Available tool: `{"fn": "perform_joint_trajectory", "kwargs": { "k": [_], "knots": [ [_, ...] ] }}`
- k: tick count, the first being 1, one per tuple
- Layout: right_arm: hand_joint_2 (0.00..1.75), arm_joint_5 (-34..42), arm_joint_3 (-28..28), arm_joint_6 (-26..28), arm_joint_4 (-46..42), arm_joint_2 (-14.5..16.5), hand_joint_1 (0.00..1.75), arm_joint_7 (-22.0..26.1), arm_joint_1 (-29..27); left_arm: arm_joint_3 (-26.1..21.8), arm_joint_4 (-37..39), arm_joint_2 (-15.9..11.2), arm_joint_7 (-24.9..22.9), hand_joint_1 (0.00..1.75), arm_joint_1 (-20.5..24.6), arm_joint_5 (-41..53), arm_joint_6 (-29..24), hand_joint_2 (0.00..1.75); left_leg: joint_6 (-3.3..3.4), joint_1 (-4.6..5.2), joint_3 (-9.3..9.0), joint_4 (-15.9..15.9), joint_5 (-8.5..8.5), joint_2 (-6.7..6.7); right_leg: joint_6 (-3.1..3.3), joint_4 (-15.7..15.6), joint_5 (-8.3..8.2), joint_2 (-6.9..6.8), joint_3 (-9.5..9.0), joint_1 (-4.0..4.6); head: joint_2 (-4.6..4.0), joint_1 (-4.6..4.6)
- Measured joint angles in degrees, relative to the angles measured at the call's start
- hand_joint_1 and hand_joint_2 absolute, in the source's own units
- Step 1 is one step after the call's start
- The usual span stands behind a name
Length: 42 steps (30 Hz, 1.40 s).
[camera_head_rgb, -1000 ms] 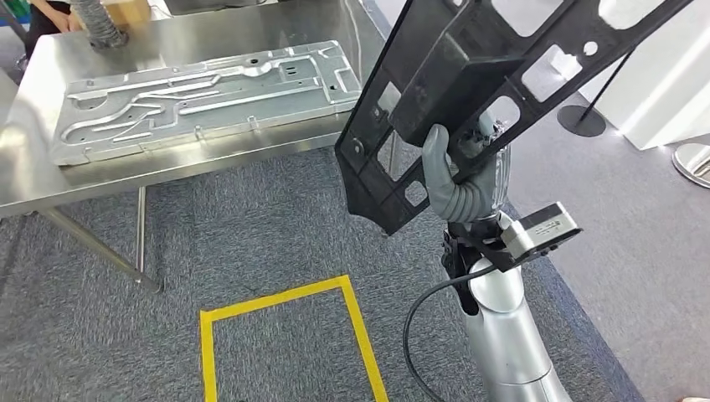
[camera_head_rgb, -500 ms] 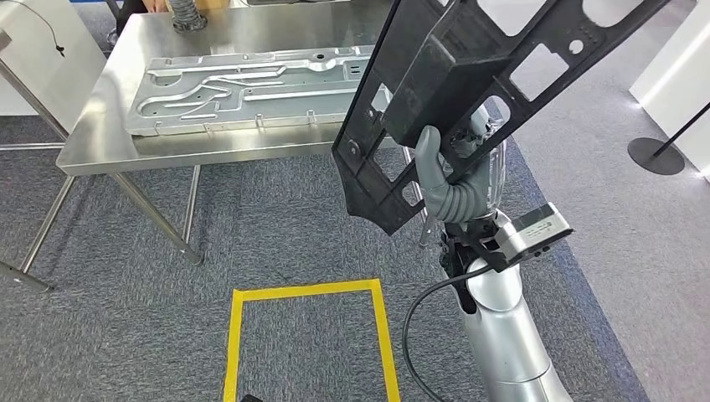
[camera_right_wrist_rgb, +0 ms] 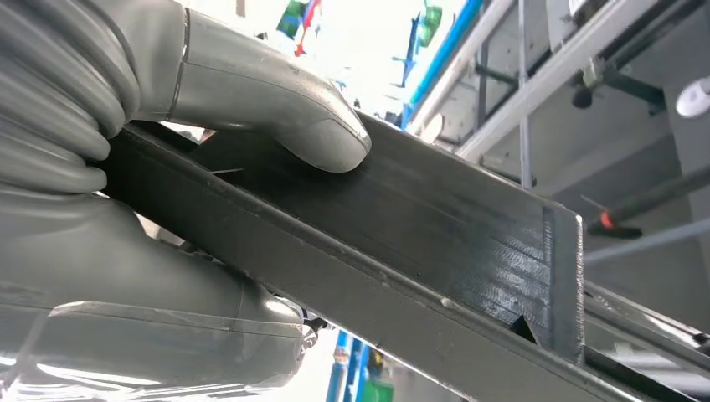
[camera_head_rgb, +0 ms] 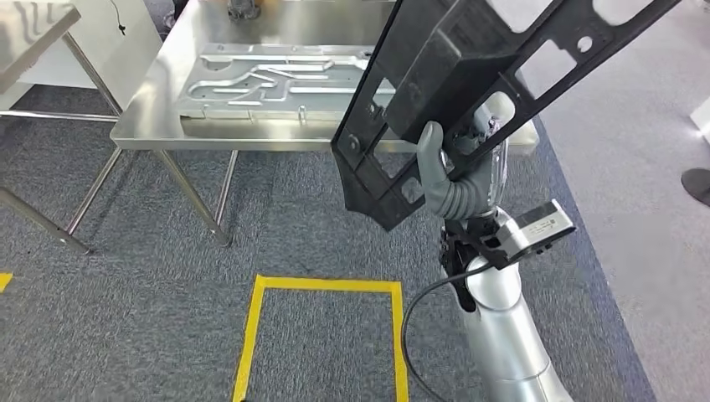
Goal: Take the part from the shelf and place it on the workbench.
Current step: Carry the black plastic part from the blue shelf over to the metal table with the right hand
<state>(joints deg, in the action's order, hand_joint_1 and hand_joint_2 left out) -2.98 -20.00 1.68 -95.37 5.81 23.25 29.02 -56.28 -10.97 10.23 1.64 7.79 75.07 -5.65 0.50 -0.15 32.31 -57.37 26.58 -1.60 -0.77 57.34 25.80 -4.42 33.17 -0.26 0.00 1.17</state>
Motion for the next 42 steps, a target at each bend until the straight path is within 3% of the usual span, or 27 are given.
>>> {"fn": "perform_joint_trajectory", "kwargs": {
  "k": [1, 3, 6, 7, 8, 9, 11, 13, 16, 18, 21, 22, 23, 24, 26, 27, 29, 32, 34, 37, 38, 39, 41, 42],
  "knots": [
    [1.75, 0.0, 0.0, 0.0, 0.0, 0.0, 1.69, 0.0, 0.0, 0.0, 0.0, 0.0, 0.0, 0.0, 0.0, 0.0, 0.0, 1.75, 0.31, -0.11, 0.05, 0.1, -0.17, 0.43, -0.31, 0.1, 0.17, -0.13, 0.0, -0.07, 0.0, -0.01],
    [1.75, -0.2, 0.0, 0.0, 0.0, 0.0, 1.69, 0.0, 0.0, 0.0, 0.0, 0.1, 0.1, 0.0, 0.0, 0.0, 0.0, 1.75, 0.92, -0.36, -0.1, 0.4, -0.52, 1.18, -0.82, 2.6, 1.95, 1.27, 0.96, -0.28, 0.0, -0.01],
    [1.75, -0.3, 0.0, 0.0, 0.0, -0.1, 1.69, 0.0, -0.2, 0.0, 0.0, 0.1, 0.1, 0.0, 0.1, 0.1, 0.1, 1.75, 1.36, -0.36, -0.05, 0.5, -0.7, 2.12, -1.21, 13.9, 7.09, 3.9, 6.43, -0.45, 0.0, -0.02],
    [1.75, -0.3, 0.0, 0.0, 0.0, -0.1, 1.69, 0.0, -0.3, 0.0, 0.0, 0.1, 0.1, 0.0, 0.1, 0.1, 0.1, 1.75, 1.41, -0.32, -0.03, 0.4, -0.69, 2.46, -1.21, 16.6, 7.63, 4.08, 7.87, -0.45, 0.0, -0.02],
    [1.75, -0.3, 0.0, 0.0, 0.0, -0.1, 1.69, 0.0, -0.4, 0.0, 0.0, 0.1, 0.1, 0.0, 0.1, 0.1, 0.1, 1.75, 1.43, -0.29, -0.05, 0.4, -0.66, 2.79, -1.13, 17.0, 6.96, 4.13, 8.25, -0.44, 0.0, -0.02],
    [1.75, -0.3, 0.0, 0.0, 0.0, -0.2, 1.69, 0.0, -0.5, 0.0, 0.0, 0.1, 0.1, 0.0, 0.1, 0.1, 0.1, 1.75, 1.41, -0.27, -0.14, 0.3, -0.61, 3.11, -0.97, 15.1, 5.29, 4.17, 7.53, -0.44, 0.0, -0.02],
    [1.75, -0.3, 0.0, 0.0, 0.0, -0.2, 1.69, 0.0, -0.4, 0.0, 0.0, 0.2, 0.1, 0.0, 0.2, 0.1, 0.1, 1.75, 1.2, -0.2, -0.31, 0.2, -0.41, 3.64, -0.46, 7.1, 1.06, 4.57, 3.89, -0.38, 0.0, -0.02],
    [1.75, -0.3, 0.0, 0.1, 0.0, -0.2, 1.69, 0.0, -0.4, 0.0, 0.0, 0.3, 0.1, 0.0, 0.2, 0.1, 0.2, 1.75, 0.77, -0.08, -0.18, 0.0, -0.21, 3.95, -0.05, 1.3, -0.79, 5.08, 1.44, -0.2, 0.0, -0.02],
    [1.75, -0.3, 0.0, 0.1, 0.0, -0.3, 1.69, 0.0, -0.4, 0.0, 0.0, 0.3, 0.1, 0.0, 0.2, 0.0, 0.2, 1.75, -0.09, -0.17, 0.03, 0.0, -0.01, 3.99, 0.56, 0.2, -0.77, 5.16, 1.16, -0.15, 0.0, -0.02],
    [1.75, -0.4, 0.0, 0.1, 0.0, -0.3, 1.69, 0.0, -0.4, 0.0, 0.0, 0.3, 0.1, 0.0, 0.2, 0.0, 0.1, 1.75, -0.72, -0.23, 0.73, -1.8, 1.34, 3.36, 1.21, -0.2, -0.87, 4.91, 0.87, -0.42, 0.0, -0.02],
    [1.75, -0.6, 0.0, 0.1, 0.1, -0.3, 1.69, 0.1, -0.5, -0.2, 0.0, 0.2, 0.4, 0.0, 0.5, -0.2, 0.0, 1.75, -1.57, -0.43, 5.54, -12.3, 6.38, 2.15, 1.79, -0.4, -0.62, 4.3, 0.66, -0.45, 0.0, -0.02],
    [1.75, -0.8, 0.1, 0.1, 0.2, -0.4, 1.69, 0.1, -0.5, -0.3, 0.0, 0.2, 0.5, 0.0, 0.7, -0.2, 0.0, 1.75, -1.72, -0.47, 7.0, -15.4, 7.31, 2.0, 1.81, -0.4, -0.5, 4.1, 0.61, -0.42, 0.0, -0.02],
    [1.75, -0.9, 0.1, 0.1, 0.3, -0.4, 1.69, 0.1, -0.6, -0.4, 0.0, 0.2, 0.5, 0.0, 0.9, -0.2, -0.1, 1.75, -1.78, -0.49, 7.53, -16.6, 7.15, 1.9, 1.77, -0.4, -0.37, 3.95, 0.49, -0.41, 0.0, -0.02],
    [1.75, -1.1, 0.1, 0.1, 0.4, -0.5, 1.69, 0.1, -0.6, -0.4, 0.0, 0.2, 0.5, 0.0, 0.8, -0.2, -0.1, 1.75, -1.73, -0.49, 6.85, -15.4, 5.84, 1.84, 1.7, -0.4, -0.21, 3.88, 0.27, -0.41, 0.0, -0.01],
    [1.75, -1.6, 0.1, 0.3, 0.5, -0.5, 1.69, 0.1, -0.6, -0.4, 0.0, 0.1, 0.5, 0.0, 0.5, -0.1, -0.2, 1.75, -1.29, -0.47, 3.04, -7.9, 1.72, 1.66, 1.41, -0.4, 0.19, 3.84, -0.44, -0.4, 0.0, -0.01],
    [1.75, -1.8, 0.1, 0.5, 0.6, -0.6, 1.69, 0.1, -0.5, -0.4, 0.0, 0.1, 0.4, 0.0, 0.3, -0.1, -0.2, 1.75, -0.97, -0.33, 1.15, -4.1, 0.45, 1.55, 1.18, -0.3, 0.37, 3.83, -0.67, -0.32, 0.0, -0.01],
    [1.75, -2.0, 0.2, 0.9, 0.6, -0.7, 1.69, 0.2, -0.4, -0.5, 0.0, 0.0, 0.5, 0.0, 0.0, 0.0, -0.2, 1.75, -0.25, -0.05, -0.56, -0.3, 0.22, 1.39, 0.56, -0.3, 0.44, 3.73, -0.74, -0.13, 0.0, -0.01],
    [1.75, -2.2, 0.3, 1.0, 0.6, -0.9, 1.69, 0.2, -0.3, -0.5, 0.0, 0.0, 0.6, 0.0, -0.1, 0.0, -0.2, 1.75, 0.77, -0.16, -1.03, 0.6, 0.55, 1.7, -0.43, 0.7, 0.48, 3.62, -0.46, -0.06, 0.0, -0.01],
    [1.75, -2.3, 0.4, 1.0, 0.6, -1.0, 1.69, 0.2, -0.1, -0.5, 0.0, 0.0, 0.6, 0.0, -0.2, 0.0, -0.2, 1.75, 1.38, -0.33, -1.82, 1.0, 0.65, 1.84, -0.85, 4.5, 2.2, 3.82, 1.43, -0.15, 0.0, -0.02],
    [1.75, -2.3, 0.6, 1.0, 0.7, -1.4, 1.69, 0.3, -0.1, -0.5, 0.0, 0.0, 0.6, 0.0, -0.2, 0.0, -0.1, 1.75, 1.91, -0.18, -2.46, 1.0, 1.24, 1.93, -1.18, 15.1, 5.94, 4.1, 8.12, -0.22, 0.0, -0.03],
    [1.75, -2.3, 0.7, 1.0, 0.8, -1.5, 1.69, 0.2, -0.2, -0.5, 0.0, 0.1, 0.6, 0.0, -0.3, 0.0, -0.1, 1.75, 1.94, -0.11, -2.8, 1.0, 1.55, 2.03, -1.18, 16.7, 5.79, 4.12, 9.66, -0.23, 0.0, -0.03],
    [1.75, -2.3, 0.8, 1.0, 0.9, -1.6, 1.69, 0.2, -0.3, -0.5, 0.0, 0.1, 0.6, 0.0, -0.3, 0.0, -0.1, 1.75, 1.89, -0.05, -3.29, 1.0, 1.93, 2.17, -1.1, 16.0, 4.4, 4.13, 10.04, -0.22, 0.0, -0.03],
    [1.75, -2.3, 0.8, 1.0, 0.9, -1.7, 1.69, 0.2, -0.3, -0.5, 0.0, 0.1, 0.6, 0.0, -0.4, 0.0, -0.1, 1.75, 1.67, 0.03, -4.53, 1.0, 2.9, 2.4, -0.68, 8.8, -0.93, 4.17, 7.7, -0.11, 0.0, -0.03],
    [1.75, -2.4, 0.9, 1.1, 1.0, -1.7, 1.69, 0.2, -0.2, -0.5, 0.0, 0.1, 0.6, 0.0, -0.4, 0.0, -0.1, 1.75, 1.49, 0.06, -5.09, 1.0, 3.36, 2.48, -0.39, 5.0, -2.68, 4.23, 6.29, 0.1, 0.0, -0.03]
  ]
}}
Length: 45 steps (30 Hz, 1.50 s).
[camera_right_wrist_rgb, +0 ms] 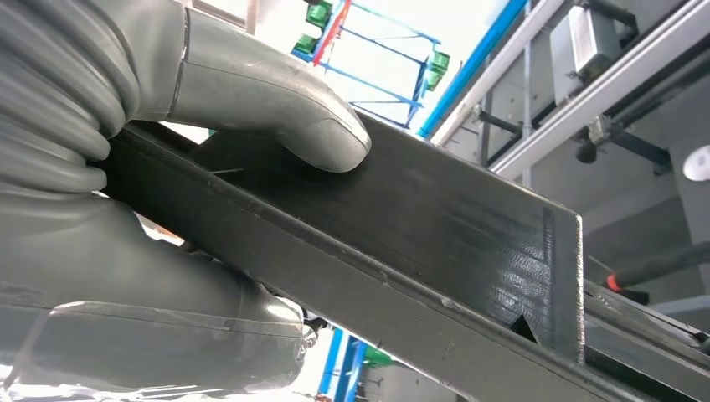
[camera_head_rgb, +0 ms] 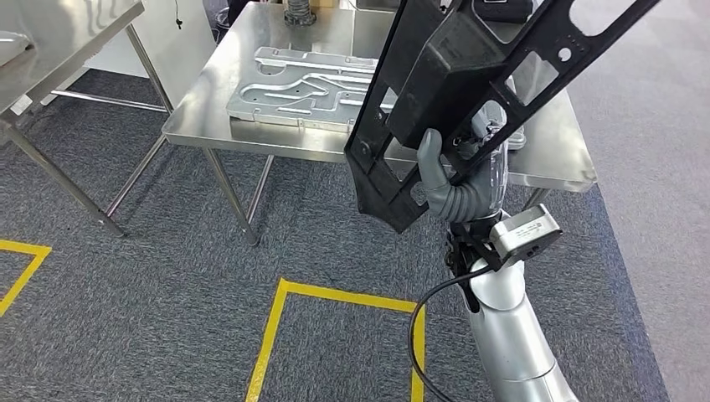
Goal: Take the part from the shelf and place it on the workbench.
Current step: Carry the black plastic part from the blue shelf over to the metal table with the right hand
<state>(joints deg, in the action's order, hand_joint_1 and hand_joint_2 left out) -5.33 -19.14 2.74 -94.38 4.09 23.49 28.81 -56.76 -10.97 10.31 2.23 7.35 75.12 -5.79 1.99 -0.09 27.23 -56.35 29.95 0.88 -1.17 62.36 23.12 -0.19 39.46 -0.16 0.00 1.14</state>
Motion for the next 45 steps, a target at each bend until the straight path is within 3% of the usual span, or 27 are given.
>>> {"fn": "perform_joint_trajectory", "kwargs": {
  "k": [2, 4, 6, 8, 10, 11, 12, 13, 15, 16, 17, 20, 22, 25, 26, 27, 28, 30, 32, 34, 37, 40, 42, 43, 45],
  "knots": [
    [1.75, -0.1, 0.1, 0.1, 0.1, -0.1, 1.69, -0.1, 0.1, 0.0, 0.0, 0.0, 0.0, 0.0, 0.0, 0.1, 0.0, 1.75, -0.56, -0.01, -0.51, 0.2, 0.7, 0.02, 0.69, -4.3, -1.08, 0.12, -1.54, 0.41, 0.01, 0.0],
    [1.75, -0.2, 0.1, 0.1, 0.1, -0.3, 1.69, -0.2, 0.2, 0.0, 0.0, -0.1, 0.0, 0.0, 0.0, 0.2, 0.0, 1.75, -1.23, 0.05, -0.98, 0.2, 0.79, -0.05, 1.35, -5.0, -0.53, 0.16, -2.14, 0.41, 0.01, 0.01],
    [1.75, -0.2, 0.2, 0.2, 0.1, -0.4, 1.69, -0.2, 0.3, 0.0, 0.0, -0.2, 0.0, 0.0, 0.0, 0.4, 0.0, 1.75, -1.7, 0.1, -0.48, -2.1, 0.71, -0.23, 1.94, -5.5, -0.16, 0.1, -3.42, 0.01, 0.01, 0.02],
    [1.75, -0.2, 0.2, 0.2, 0.1, -0.5, 1.69, -0.1, 0.3, 0.0, 0.0, -0.2, 0.1, 0.0, 0.1, 0.5, 0.1, 1.75, -2.16, -0.06, 3.0, -8.5, 1.91, -0.4, 2.27, -6.0, 0.49, 0.03, -4.71, -0.24, 0.01, 0.02],
    [1.75, -0.2, 0.2, 0.3, 0.3, -0.6, 1.69, -0.1, 0.3, 0.0, 0.0, -0.2, 0.3, 0.0, 0.5, 0.5, 0.1, 1.75, -2.69, -0.23, 7.66, -15.4, 4.92, -0.51, 2.34, -6.0, 1.37, -0.04, -5.67, -0.26, 0.0, 0.02],
    [1.75, -0.2, 0.2, 0.3, 0.4, -0.7, 1.69, -0.1, 0.3, 0.0, 0.0, -0.2, 0.4, 0.0, 0.7, 0.4, 0.2, 1.75, -2.9, -0.31, 9.18, -17.0, 5.9, -0.55, 2.32, -6.0, 1.88, -0.04, -6.28, -0.27, 0.0, 0.02],
    [1.75, -0.2, 0.2, 0.4, 0.6, -0.8, 1.69, -0.1, 0.2, 0.0, 0.0, -0.2, 0.4, 0.0, 0.8, 0.4, 0.2, 1.75, -3.02, -0.39, 9.78, -16.7, 5.64, -0.59, 2.27, -6.0, 2.4, -0.02, -7.0, -0.29, 0.0, 0.02],
    [1.75, -0.2, 0.2, 0.4, 0.7, -0.8, 1.69, -0.1, 0.2, 0.0, 0.0, -0.2, 0.4, 0.0, 0.8, 0.4, 0.2, 1.75, -3.03, -0.48, 9.51, -14.5, 3.88, -0.64, 2.17, -6.0, 2.96, 0.02, -7.81, -0.32, 0.0, 0.02],
    [1.75, -0.2, 0.2, 0.6, 0.8, -1.0, 1.69, -0.1, 0.3, 0.0, 0.0, -0.2, 0.4, 0.0, 0.6, 0.5, 0.2, 1.75, -2.9, -0.61, 7.89, -7.1, -2.03, -0.87, 1.78, -5.9, 4.08, 0.07, -9.4, -0.36, 0.0, 0.01],
    [1.75, -0.2, 0.2, 0.7, 0.8, -1.0, 1.69, -0.1, 0.3, 0.0, 0.0, -0.2, 0.4, 0.0, 0.5, 0.5, 0.2, 1.75, -2.68, -0.52, 7.2, -4.1, -3.79, -1.09, 1.47, -5.9, 4.55, 0.1, -9.83, -0.32, 0.0, 0.01],
    [1.75, -0.2, 0.2, 0.8, 0.9, -1.0, 1.69, -0.1, 0.4, 0.0, 0.0, -0.1, 0.4, 0.0, 0.4, 0.5, 0.2, 1.75, -2.32, -0.39, 6.88, -2.3, -4.86, -1.27, 1.1, -5.8, 4.93, 0.09, -10.04, -0.25, 0.0, 0.01],
    [1.75, -0.5, 0.3, 0.9, 1.0, -1.2, 1.69, -0.3, 0.5, 0.0, 0.0, -0.1, 0.6, 0.0, 0.4, 0.5, 0.4, 1.75, -0.94, -0.28, 6.38, -1.4, -4.75, -1.21, -0.09, -5.2, 5.47, 0.01, -10.13, -0.14, 0.0, 0.01],
    [1.75, -1.0, 0.4, 1.0, 1.0, -1.4, 1.69, -0.3, 0.7, 0.0, 0.0, 0.0, 0.6, 0.0, 0.4, 0.7, 0.5, 1.75, -0.29, -0.38, 5.57, -1.1, -4.57, -1.04, -0.67, -2.5, 6.64, 0.04, -9.04, -0.29, 0.0, 0.01],
    [1.75, -1.5, 0.7, 1.1, 1.0, -2.1, 1.69, -0.6, 1.0, 0.0, 0.0, 0.0, 0.5, 0.0, 0.4, 0.8, 0.6, 1.75, 0.33, -0.26, 4.75, -0.9, -3.84, -0.96, -1.01, 8.3, 10.45, 0.1, -2.19, -0.41, 0.0, 0.01],
    [1.75, -1.8, 0.9, 1.1, 1.0, -2.4, 1.69, -0.8, 0.9, 0.0, 0.0, 0.0, 0.5, 0.0, 0.4, 0.8, 0.6, 1.75, 0.41, -0.17, 4.44, -1.0, -3.5, -0.88, -0.99, 10.9, 10.91, 0.1, 0.01, -0.42, 0.0, 0.01],
    [1.75, -2.0, 1.0, 1.1, 1.0, -2.6, 1.69, -1.0, 0.9, 0.0, 0.0, 0.0, 0.5, 0.0, 0.3, 0.9, 0.6, 1.75, 0.42, -0.08, 4.01, -1.0, -3.11, -0.77, -0.9, 11.5, 10.13, 0.1, 1.23, -0.42, 0.0, 0.01],
    [1.75, -2.3, 1.1, 1.1, 1.0, -2.9, 1.69, -1.2, 0.9, 0.0, 0.0, 0.0, 0.5, 0.0, 0.3, 0.9, 0.6, 1.75, 0.4, 0.01, 3.42, -1.0, -2.68, -0.65, -0.7, 9.8, 8.13, 0.11, 1.34, -0.38, 0.0, 0.01],
    [1.75, -2.7, 1.5, 1.1, 1.0, -3.4, 1.69, -1.3, 0.9, 0.0, 0.0, 0.1, 0.5, 0.0, 0.2, 1.0, 0.7, 1.75, 0.25, 0.11, 2.11, -0.9, -1.69, -0.47, 0.1, 2.2, 2.47, 0.13, -0.8, -0.06, 0.0, 0.01],
    [1.75, -3.0, 1.9, 1.0, 1.0, -4.1, 1.69, -1.4, 1.1, 0.0, 0.0, 0.2, 0.5, 0.0, 0.1, 1.0, 0.7, 1.75, -0.17, 0.13, 1.47, -0.8, -0.92, -0.33, 0.92, -3.3, 0.37, 0.12, -2.5, 0.49, 0.0, -0.02],
    [1.75, -3.3, 2.4, 1.0, 1.0, -4.9, 1.69, -1.6, 1.3, 0.0, 0.0, 0.2, 0.6, 0.0, 0.0, 1.0, 0.7, 1.75, -0.9, 0.19, 1.15, -1.0, -0.78, -0.29, 1.45, -4.6, 0.7, 0.14, -2.91, 0.73, 0.0, -0.07],
    [1.75, -3.3, 3.1, 0.8, 1.1, -5.8, 1.69, -1.8, 1.9, 0.0, 0.0, 0.2, 0.6, 0.0, 0.0, 1.1, 0.8, 1.75, -1.75, 0.3, 1.89, -4.0, -0.21, -0.46, 2.14, -5.5, 0.41, 0.15, -4.49, 0.11, 0.0, -0.07],
    [1.75, -3.3, 3.4, 0.7, 1.2, -6.3, 1.69, -1.8, 2.5, 0.0, 0.0, 0.2, 0.7, 0.0, 0.4, 1.1, 0.9, 1.75, -2.44, 0.02, 7.48, -13.8, 3.29, -0.54, 2.4, -5.8, 1.18, 0.12, -5.62, -0.14, 0.01, -0.05],
    [1.75, -3.3, 3.5, 0.6, 1.5, -6.6, 1.69, -1.8, 2.5, 0.0, 0.0, 0.2, 0.8, 0.0, 0.8, 1.1, 0.9, 1.75, -2.93, -0.18, 10.16, -17.0, 4.44, -0.57, 2.3, -5.7, 1.9, 0.12, -6.4, -0.16, 0.0, -0.05],
    [1.75, -3.3, 3.5, 0.6, 1.6, -6.7, 1.69, -1.9, 2.5, 0.0, 0.0, 0.2, 0.8, 0.0, 0.9, 1.1, 0.9, 1.75, -3.07, -0.29, 10.14, -15.8, 3.08, -0.58, 2.22, -5.7, 2.29, 0.16, -6.91, -0.18, 0.0, -0.05],
    [1.75, -3.3, 3.5, 0.6, 1.7, -6.9, 1.69, -1.9, 2.5, 0.0, 0.0, 0.2, 0.8, 0.0, 0.6, 1.1, 0.9, 1.75, -3.09, -0.49, 8.01, -8.8, -2.14, -0.64, 1.92, -5.6, 3.13, 0.24, -7.98, -0.24, 0.0, -0.05]
  ]
}}
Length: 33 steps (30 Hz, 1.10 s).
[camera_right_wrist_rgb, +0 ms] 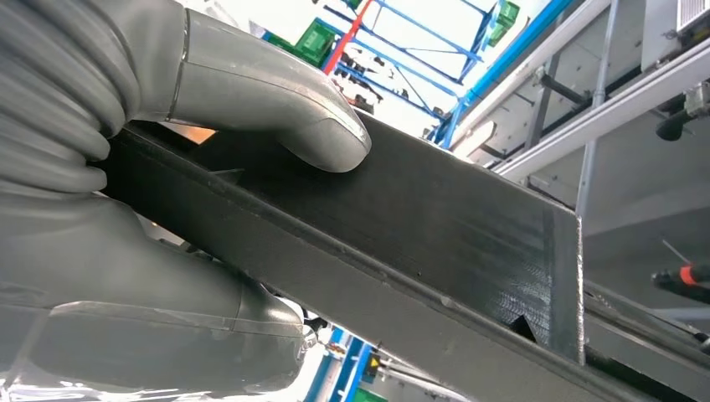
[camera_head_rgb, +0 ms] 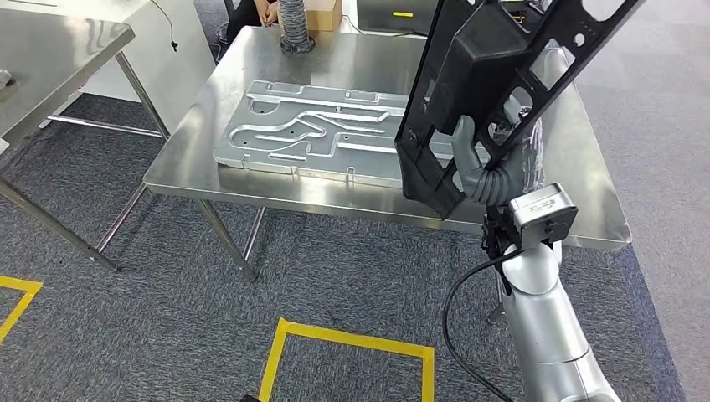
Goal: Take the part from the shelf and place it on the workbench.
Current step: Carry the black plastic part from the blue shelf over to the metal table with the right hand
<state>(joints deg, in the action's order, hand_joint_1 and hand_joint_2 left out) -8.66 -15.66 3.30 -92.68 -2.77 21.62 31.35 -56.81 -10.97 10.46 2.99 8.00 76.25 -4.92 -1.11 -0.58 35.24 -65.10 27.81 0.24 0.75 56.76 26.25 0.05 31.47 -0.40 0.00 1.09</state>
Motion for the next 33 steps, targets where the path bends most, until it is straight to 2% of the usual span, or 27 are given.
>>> {"fn": "perform_joint_trajectory", "kwargs": {
  "k": [1, 2, 5, 7, 9, 11, 12, 13, 14, 15, 16, 17, 18, 20, 22, 23, 26, 27, 28, 29, 31, 32, 33],
  "knots": [
    [1.75, 0.0, 0.0, 0.0, 0.0, -0.1, 1.69, 0.0, 0.1, 0.0, 0.0, 0.0, 0.0, 0.0, -0.2, 0.0, 0.0, 1.75, 0.1, 0.05, -0.94, 3.4, -1.56, -0.07, -0.24, 0.1, 0.3, 0.05, -0.36, 0.0, 0.0, -0.01],
    [1.75, 0.0, 0.0, 0.0, 0.1, -0.2, 1.69, -0.1, 0.2, 0.0, 0.0, 0.0, -0.1, 0.0, -0.3, 0.1, 0.0, 1.75, 0.46, 0.16, -1.54, 5.6, -2.28, -0.21, -0.55, 0.1, 0.52, 0.09, -0.43, 0.03, 0.0, -0.01],
    [1.75, -0.2, 0.1, -0.3, 0.4, -0.6, 1.69, -0.6, 0.5, 0.0, 0.0, 0.0, 0.0, 0.0, -0.2, 0.4, 0.1, 1.75, 2.04, 0.39, -1.84, 7.4, -2.31, -0.37, -1.73, 0.4, 0.68, 0.04, -0.45, 0.18, 0.0, -0.01],
    [1.75, -0.4, 0.4, -0.4, 0.6, -1.1, 1.69, -0.5, 0.7, 0.1, 0.0, 0.1, 0.0, 0.0, -0.1, 0.6, 0.2, 1.75, 2.76, 0.23, -2.62, 7.8, -2.53, -0.22, -2.4, 2.0, 1.34, -0.02, -0.03, 0.07, 0.0, -0.02],
    [1.75, -0.4, 0.7, -0.5, 0.7, -1.5, 1.69, -0.5, 1.0, 0.1, 0.0, 0.2, -0.1, 0.0, -0.1, 0.8, 0.3, 1.75, 3.22, 0.18, -3.29, 8.1, -2.32, -0.17, -2.93, 7.2, 3.67, -0.01, 2.9, -0.11, 0.0, -0.02],
    [1.75, -0.6, 1.1, -0.5, 0.9, -1.9, 1.69, -0.5, 1.0, 0.1, 0.0, 0.2, -0.3, 0.0, 0.0, 1.0, 0.3, 1.75, 3.48, 0.3, -3.62, 8.0, -1.85, -0.14, -3.19, 14.4, 6.12, -0.01, 7.82, -0.2, 0.0, -0.02],
    [1.75, -0.7, 1.3, -0.5, 1.1, -2.2, 1.69, -0.5, 1.0, 0.1, 0.0, 0.2, -0.4, 0.0, -0.1, 1.0, 0.4, 1.75, 3.51, 0.37, -3.87, 8.0, -1.56, -0.07, -3.15, 16.4, 6.21, -0.02, 9.69, -0.24, 0.0, -0.02],
    [1.75, -0.7, 1.5, -0.5, 1.3, -2.4, 1.69, -0.6, 0.9, 0.1, 0.0, 0.2, -0.4, 0.0, -0.1, 1.1, 0.4, 1.75, 3.5, 0.43, -4.24, 8.0, -1.21, 0.02, -2.99, 16.3, 5.08, -0.02, 10.55, -0.26, 0.0, -0.02],
    [1.75, -0.8, 1.8, -0.5, 1.4, -2.7, 1.69, -0.6, 0.8, 0.2, 0.0, 0.2, -0.5, 0.0, -0.1, 1.3, 0.4, 1.75, 3.44, 0.49, -4.76, 8.0, -0.81, 0.1, -2.74, 14.0, 2.8, -0.02, 10.22, -0.25, 0.0, -0.02],
    [1.75, -0.8, 2.1, -0.5, 1.5, -2.9, 1.69, -0.6, 0.8, 0.2, 0.0, 0.3, -0.6, 0.0, -0.1, 1.5, 0.4, 1.75, 3.36, 0.54, -5.39, 8.0, -0.35, 0.17, -2.38, 10.0, -0.18, -0.03, 8.96, -0.2, 0.0, -0.02],
    [1.75, -0.8, 2.4, -0.5, 1.5, -3.2, 1.69, -0.6, 0.7, 0.3, 0.0, 0.3, -0.7, 0.0, -0.1, 1.6, 0.4, 1.75, 3.2, 0.61, -6.0, 8.0, 0.11, 0.2, -2.06, 6.2, -2.3, -0.04, 7.6, -0.04, 0.0, -0.01],
    [1.75, -0.9, 2.7, -0.5, 1.6, -3.5, 1.69, -0.5, 0.7, 0.3, 0.0, 0.4, -0.8, 0.0, -0.1, 1.8, 0.5, 1.75, 2.96, 0.64, -6.39, 8.0, 0.53, 0.22, -1.76, 3.2, -3.34, -0.03, 6.5, 0.17, 0.01, -0.02],
    [1.75, -0.9, 3.1, -0.5, 1.6, -3.8, 1.69, -0.5, 0.6, 0.4, 0.0, 0.4, -0.9, 0.0, -0.1, 1.9, 0.5, 1.75, 2.64, 0.64, -6.63, 8.1, 0.93, 0.22, -1.49, 1.5, -3.86, -0.04, 5.86, 0.39, 0.01, -0.03],
    [1.75, -1.0, 3.7, -0.5, 1.7, -4.4, 1.69, -0.4, 0.4, 0.7, 0.0, 0.4, -1.1, 0.0, 0.0, 2.2, 0.6, 1.75, 1.96, 0.65, -6.89, 7.8, 1.19, 0.2, -1.02, 0.8, -3.39, 0.01, 5.39, 0.55, 0.01, -0.04],
    [1.75, -1.0, 4.3, -0.5, 1.6, -4.9, 1.69, -0.4, 0.2, 1.0, 0.0, 0.4, -1.2, 0.0, 0.2, 2.3, 0.7, 1.75, 1.48, 0.67, -6.54, 5.9, 1.36, 0.14, -0.44, 0.4, -3.29, 0.01, 4.4, 0.25, 0.0, -0.03],
    [1.75, -1.0, 4.6, -0.5, 1.6, -5.1, 1.69, -0.4, 0.2, 1.1, 0.0, 0.3, -1.2, 0.0, 0.2, 2.4, 0.7, 1.75, 1.24, 0.63, -5.44, 3.7, 1.85, 0.12, -0.16, 0.2, -3.04, 0.02, 3.83, 0.08, 0.0, -0.03],
    [1.75, -1.0, 5.1, -0.6, 1.6, -5.5, 1.69, -0.4, 0.0, 1.2, 0.0, 0.3, -1.0, 0.0, 0.7, 2.3, 0.7, 1.75, 0.42, 0.3, 1.06, -6.7, 5.7, 0.08, 0.23, 0.1, -2.01, 0.0, 2.64, 0.01, 0.0, -0.03],
    [1.75, -1.0, 5.2, -0.6, 1.6, -5.6, 1.69, -0.4, -0.2, 1.2, 0.0, 0.3, -0.9, 0.0, 0.9, 2.3, 0.7, 1.75, 0.24, 0.24, 2.75, -8.6, 6.46, 0.06, 0.21, 0.1, -1.61, 0.01, 2.24, 0.02, 0.0, -0.03],
    [1.75, -1.1, 5.3, -0.6, 1.7, -5.7, 1.69, -0.4, -0.3, 1.2, 0.0, 0.3, -0.9, 0.0, 1.0, 2.3, 0.7, 1.75, 0.16, 0.2, 3.47, -8.7, 5.98, 0.05, 0.16, 0.1, -1.16, 0.03, 1.73, 0.01, 0.0, -0.03],
    [1.75, -1.2, 5.3, -0.7, 1.7, -5.8, 1.69, -0.4, -0.4, 1.2, 0.0, 0.3, -0.9, 0.0, 1.1, 2.3, 0.7, 1.75, 0.17, 0.15, 3.19, -6.7, 4.09, 0.04, 0.07, 0.2, -0.66, 0.06, 1.09, 0.0, 0.0, -0.03],
    [1.75, -1.8, 5.5, -0.7, 1.8, -6.0, 1.69, -0.6, -0.4, 1.3, 0.0, 0.3, -0.9, 0.0, 0.8, 2.3, 0.7, 1.75, 0.42, 0.1, 1.08, 0.6, -1.36, 0.01, -0.25, 0.2, 0.37, 0.15, -0.31, 0.01, 0.0, -0.04],
    [1.75, -2.2, 5.6, -0.7, 1.9, -6.1, 1.69, -0.7, -0.3, 1.3, 0.0, 0.3, -0.9, 0.0, 0.6, 2.3, 0.7, 1.75, 0.62, 0.21, 0.25, 3.9, -2.76, -0.05, -0.49, 0.3, 0.76, 0.21, -0.76, 0.04, 0.0, -0.04],
    [1.75, -2.8, 5.7, -0.7, 2.0, -6.3, 1.69, -0.9, -0.1, 1.3, 0.0, 0.3, -0.9, 0.0, 0.5, 2.4, 0.7, 1.75, 0.94, 0.33, -0.25, 5.8, -3.53, -0.12, -0.82, 0.3, 1.07, 0.24, -0.97, 0.09, 0.01, -0.04]
  ]
}}
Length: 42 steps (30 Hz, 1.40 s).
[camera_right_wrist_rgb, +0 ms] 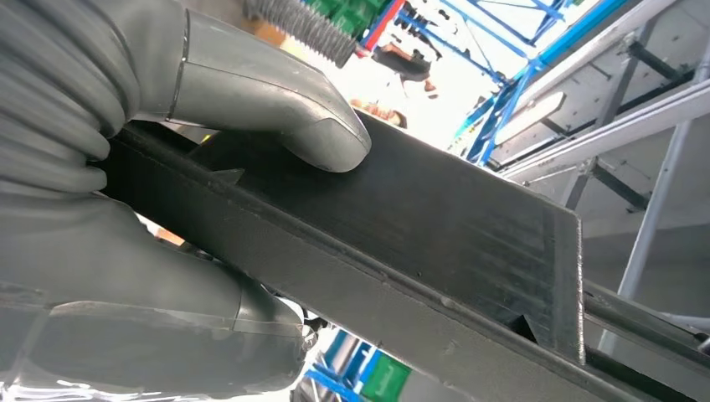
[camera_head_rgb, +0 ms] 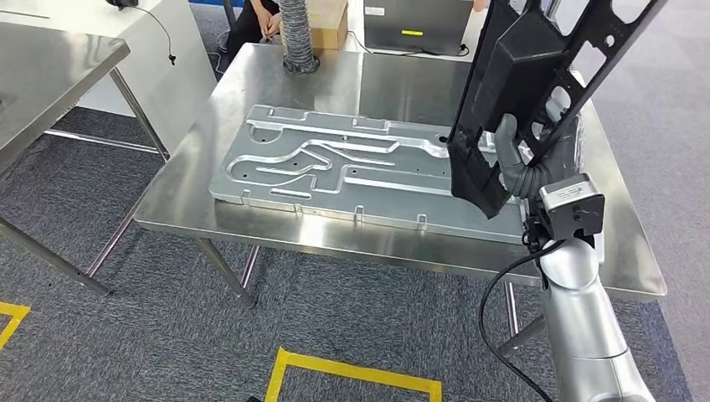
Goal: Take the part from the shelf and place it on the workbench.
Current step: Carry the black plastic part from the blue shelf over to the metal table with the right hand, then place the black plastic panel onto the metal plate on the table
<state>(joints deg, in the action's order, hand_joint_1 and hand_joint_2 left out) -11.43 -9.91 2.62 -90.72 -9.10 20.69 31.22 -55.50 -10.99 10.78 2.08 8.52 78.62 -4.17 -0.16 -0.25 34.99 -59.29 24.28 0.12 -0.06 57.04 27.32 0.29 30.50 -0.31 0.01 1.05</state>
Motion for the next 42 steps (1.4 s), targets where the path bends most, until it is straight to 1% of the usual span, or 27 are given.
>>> {"fn": "perform_joint_trajectory", "kwargs": {
  "k": [3, 5, 8, 10, 11, 13, 14, 15, 17, 18, 19, 21, 22, 23, 26, 27, 28, 30, 31, 32, 33, 34, 37, 38, 39, 41, 42],
  "knots": [
    [1.75, -2.0, 0.4, -0.1, 0.6, -0.9, 1.69, -0.6, 0.4, 0.1, 0.0, 0.0, 0.0, 0.0, 0.0, 0.1, 0.1, 1.75, 1.2, 0.09, -0.73, 1.4, 0.24, 0.05, -1.08, 0.6, 0.62, -0.05, -0.21, 0.07, 0.0, 0.0],
    [1.75, -3.8, 0.6, -0.2, 1.5, -1.8, 1.69, -0.5, 1.1, 0.2, 0.0, 0.1, -0.1, 0.0, 0.1, 0.1, 0.1, 1.75, 1.76, -0.03, -1.4, 1.8, 0.42, 0.19, -1.64, 2.7, 1.61, -0.11, 0.58, -0.1, -0.01, 0.0],
    [1.75, -5.4, 0.7, -0.2, 2.5, -2.7, 1.69, -0.3, 2.0, 0.2, 0.0, 0.1, -0.1, 0.0, 0.1, 0.1, 0.1, 1.75, 2.12, -0.06, -1.75, 1.9, 0.6, 0.24, -1.94, 6.2, 3.06, -0.13, 2.44, -0.22, -0.01, 0.0],
    [1.75, -5.5, 0.7, -0.2, 2.5, -2.7, 1.69, -0.3, 2.0, 0.2, 0.0, 0.1, -0.1, 0.0, 0.0, 0.1, 0.1, 1.75, 2.13, -0.06, -1.77, 1.9, 0.61, 0.24, -1.96, 6.5, 3.16, -0.13, 2.6, -0.22, -0.01, 0.0],
    [1.75, -5.7, 0.7, -0.2, 2.8, -2.8, 1.69, -0.3, 2.2, 0.2, 0.0, 0.1, -0.1, 0.0, 0.0, 0.1, 0.1, 1.75, 2.16, -0.05, -1.8, 1.9, 0.66, 0.24, -2.02, 7.7, 3.64, -0.13, 3.33, -0.23, -0.01, 0.0],
    [1.75, -6.4, 0.7, -0.2, 3.8, -3.3, 1.69, -0.2, 2.6, 0.2, 0.0, 0.2, -0.1, 0.0, 0.0, 0.1, 0.1, 1.75, 2.27, -0.01, -2.05, 1.8, 1.03, 0.24, -2.22, 13.3, 5.62, -0.14, 7.08, -0.28, -0.01, 0.0],
    [1.75, -6.8, 0.7, -0.2, 4.8, -3.8, 1.69, -0.2, 2.8, 0.3, 0.0, 0.2, -0.1, 0.0, -0.1, 0.1, 0.1, 1.75, 2.23, 0.03, -2.9, 1.8, 1.74, 0.31, -2.13, 13.1, 3.85, -0.15, 8.39, -0.31, -0.01, 0.0],
    [1.75, -7.2, 0.8, -0.2, 5.6, -4.2, 1.69, -0.2, 3.0, 0.3, 0.0, 0.2, -0.2, 0.0, -0.2, 0.1, 0.1, 1.75, 2.1, 0.05, -3.73, 1.8, 2.56, 0.38, -1.89, 10.8, 1.05, -0.16, 8.85, -0.31, -0.01, 0.0],
    [1.75, -8.9, 0.7, 0.0, 7.0, -4.7, 1.69, -0.5, 3.7, 0.3, 0.0, 0.3, -0.2, 0.0, -0.3, 0.1, 0.1, 1.75, 1.53, 0.15, -5.32, 1.8, 4.12, 0.51, -1.12, 2.8, -4.81, -0.2, 7.63, 0.04, 0.0, 0.01],
    [1.75, -10.6, 0.5, 0.2, 7.5, -5.0, 1.69, -1.0, 4.1, 0.3, 0.0, 0.3, -0.2, 0.0, -0.3, 0.1, 0.1, 1.75, 1.18, 0.19, -5.5, 1.8, 4.42, 0.49, -0.8, 1.6, -5.11, -0.22, 7.46, 0.24, 0.0, 0.0],
    [1.75, -13.0, 0.3, 0.4, 8.2, -5.3, 1.69, -1.6, 4.8, 0.3, 0.0, 0.3, -0.1, 0.0, -0.3, 0.1, 0.1, 1.75, 0.85, 0.26, -5.69, 1.7, 4.56, 0.45, -0.46, 1.3, -4.74, -0.23, 7.45, 0.39, 0.0, 0.0],
    [1.75, -18.7, -0.7, 0.4, 10.5, -6.1, 1.69, -2.9, 6.7, 0.3, 0.0, 0.2, -0.1, 0.0, -0.3, 0.1, 0.1, 1.75, 0.23, 0.33, -5.87, 1.2, 5.03, 0.37, 0.24, 0.8, -4.68, -0.19, 6.7, 0.16, 0.0, 0.0],
    [1.75, -21.3, -1.4, 0.4, 12.1, -6.5, 1.69, -3.3, 8.3, 0.3, 0.0, 0.2, -0.1, 0.0, -0.2, 0.1, 0.1, 1.75, -0.02, 0.31, -5.31, -0.2, 5.56, 0.32, 0.6, 0.7, -4.48, -0.17, 6.21, 0.01, 0.0, 0.01],
    [1.75, -24.0, -2.3, 0.4, 14.1, -6.9, 1.69, -3.6, 10.2, 0.3, 0.0, 0.2, 0.0, 0.0, -0.2, 0.1, 0.1, 1.75, -0.3, 0.23, -4.02, -2.8, 6.52, 0.29, 0.89, 0.6, -4.29, -0.17, 5.75, -0.11, 0.0, 0.02],
    [1.75, -33.5, -6.2, 1.7, 22.6, -8.3, 1.69, -4.0, 17.0, 0.2, 0.0, 0.2, 0.0, 0.0, 0.4, -0.1, 0.1, 1.75, -1.0, 0.0, 2.78, -13.6, 10.19, 0.21, 1.33, 0.6, -3.59, -0.2, 4.99, -0.03, -0.01, 0.03],
    [1.75, -37.2, -8.0, 2.3, 25.9, -8.7, 1.69, -4.3, 19.2, 0.2, 0.0, 0.2, 0.1, 0.0, 0.6, -0.3, 0.1, 1.75, -1.05, 0.0, 4.29, -15.1, 10.14, 0.21, 1.35, 0.6, -3.31, -0.21, 4.68, 0.04, -0.01, 0.03],
    [1.75, -41.2, -10.2, 3.1, 29.3, -9.0, 1.69, -4.8, 21.4, 0.2, 0.0, 0.2, 0.2, 0.0, 0.7, -0.4, 0.1, 1.75, -0.95, 0.02, 4.79, -14.5, 8.83, 0.21, 1.35, 0.6, -3.02, -0.2, 4.3, 0.11, -0.01, 0.03],
    [1.75, -49.2, -15.1, 4.7, 36.1, -9.2, 1.69, -6.1, 26.1, 0.2, 0.0, 0.1, 0.5, 0.0, 0.5, -0.6, 0.1, 1.75, -0.36, 0.16, 3.31, -7.6, 3.01, 0.2, 1.3, 0.6, -2.43, -0.11, 3.5, 0.23, -0.01, 0.03],
    [1.75, -52.2, -17.7, 5.3, 39.3, -9.3, 1.69, -6.6, 28.3, 0.2, 0.0, 0.0, 0.6, 0.0, 0.4, -0.6, 0.0, 1.75, 0.03, 0.34, 2.36, -4.0, 0.75, 0.17, 1.19, 0.6, -2.21, -0.08, 3.21, 0.3, -0.01, 0.03],
    [1.75, -54.0, -19.8, 5.6, 42.0, -9.4, 1.69, -6.9, 30.2, 0.2, 0.0, -0.1, 0.7, 0.0, 0.2, -0.7, 0.0, 1.75, 0.4, 0.54, 1.47, -0.8, -0.67, 0.15, 1.0, 0.6, -2.02, -0.05, 3.14, 0.38, -0.01, 0.03],
    [1.75, -54.8, -21.5, 5.9, 44.1, -9.5, 1.69, -7.2, 31.6, 0.2, 0.0, -0.1, 0.8, 0.0, 0.1, -0.7, 0.0, 1.75, 0.71, 0.7, 1.09, 0.7, -1.16, 0.12, 0.75, 0.6, -1.86, -0.12, 3.16, 0.43, 0.0, 0.03],
    [1.75, -55.2, -22.9, 6.0, 46.0, -9.6, 1.69, -7.3, 32.6, 0.2, 0.0, -0.2, 0.9, 0.0, 0.1, -0.7, 0.0, 1.75, 0.93, 0.8, 0.93, 1.2, -0.85, 0.13, 0.47, 0.6, -1.74, -0.21, 3.22, 0.47, 0.0, 0.03],
    [1.75, -55.6, -25.2, 6.3, 49.5, -9.8, 1.69, -7.5, 34.8, 0.2, 0.0, -0.1, 1.0, 0.0, 0.1, -0.7, 0.0, 1.75, 1.54, 0.43, 0.38, 2.2, -1.27, 0.14, -0.42, 1.5, -0.81, -0.34, 3.55, 0.39, 0.01, 0.02],
    [1.75, -55.6, -25.9, 6.3, 50.4, -9.8, 1.69, -7.5, 35.5, 0.2, 0.0, -0.1, 1.0, 0.0, 0.1, -0.7, 0.0, 1.75, 1.71, 0.25, 0.11, 2.6, -1.36, 0.1, -0.73, 3.3, 0.23, -0.31, 4.41, 0.3, 0.0, 0.02],
    [1.75, -55.6, -26.4, 6.4, 51.3, -9.8, 1.69, -7.5, 36.2, 0.2, 0.0, -0.1, 1.0, 0.0, 0.1, -0.7, 0.0, 1.75, 1.84, 0.12, -0.11, 2.8, -1.36, 0.07, -1.03, 6.3, 1.74, -0.27, 5.96, 0.11, 0.0, 0.02],
    [1.75, -55.6, -27.4, 6.4, 52.9, -10.0, 1.69, -7.6, 37.1, 0.2, 0.0, 0.0, 1.0, 0.0, 0.1, -0.7, 0.0, 1.75, 1.98, 0.01, -0.3, 2.7, -1.13, 0.09, -1.54, 14.0, 4.47, -0.26, 10.23, -0.28, -0.01, 0.02],
    [1.75, -55.6, -27.9, 6.4, 53.5, -10.1, 1.69, -7.6, 37.2, 0.2, 0.0, 0.0, 1.0, 0.0, 0.1, -0.7, 0.0, 1.75, 1.96, -0.08, -0.42, 2.7, -0.95, 0.14, -1.79, 16.4, 4.67, -0.27, 11.87, -0.5, -0.01, 0.02]
  ]
}}
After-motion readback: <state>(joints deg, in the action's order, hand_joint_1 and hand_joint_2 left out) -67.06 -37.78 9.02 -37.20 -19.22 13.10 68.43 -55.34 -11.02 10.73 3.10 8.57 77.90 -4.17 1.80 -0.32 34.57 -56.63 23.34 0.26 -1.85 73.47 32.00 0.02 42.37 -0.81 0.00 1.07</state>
